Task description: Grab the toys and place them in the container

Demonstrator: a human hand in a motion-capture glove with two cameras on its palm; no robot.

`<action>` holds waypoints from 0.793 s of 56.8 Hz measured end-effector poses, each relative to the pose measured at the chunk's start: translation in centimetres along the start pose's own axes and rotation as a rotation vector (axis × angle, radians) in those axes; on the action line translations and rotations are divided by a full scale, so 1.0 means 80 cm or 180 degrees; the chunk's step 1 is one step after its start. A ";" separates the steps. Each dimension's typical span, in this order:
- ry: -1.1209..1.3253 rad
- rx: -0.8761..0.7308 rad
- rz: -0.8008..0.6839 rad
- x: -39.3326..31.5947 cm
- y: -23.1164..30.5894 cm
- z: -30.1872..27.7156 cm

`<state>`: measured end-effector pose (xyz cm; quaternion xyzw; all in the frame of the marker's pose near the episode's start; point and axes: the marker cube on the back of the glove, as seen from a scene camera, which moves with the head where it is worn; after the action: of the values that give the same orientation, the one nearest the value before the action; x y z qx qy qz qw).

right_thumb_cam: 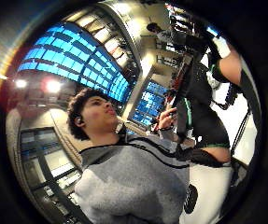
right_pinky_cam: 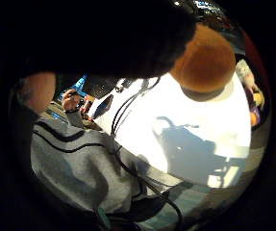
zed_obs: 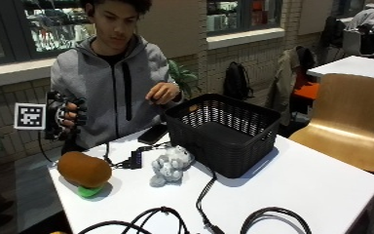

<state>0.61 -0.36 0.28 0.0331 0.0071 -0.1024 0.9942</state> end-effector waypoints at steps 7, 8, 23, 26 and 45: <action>0.0276 -0.0033 -0.0362 0.001 -0.015 0.005; 0.0312 -0.0064 -0.0401 0.001 -0.017 0.005; 0.0867 -0.0219 -0.0073 0.005 -0.034 0.018; 0.0902 -0.0293 0.0001 0.009 -0.044 0.019; 0.1139 -0.0276 0.0129 0.022 -0.072 0.028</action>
<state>1.17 -6.51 2.12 0.0080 0.1876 -0.0744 0.9794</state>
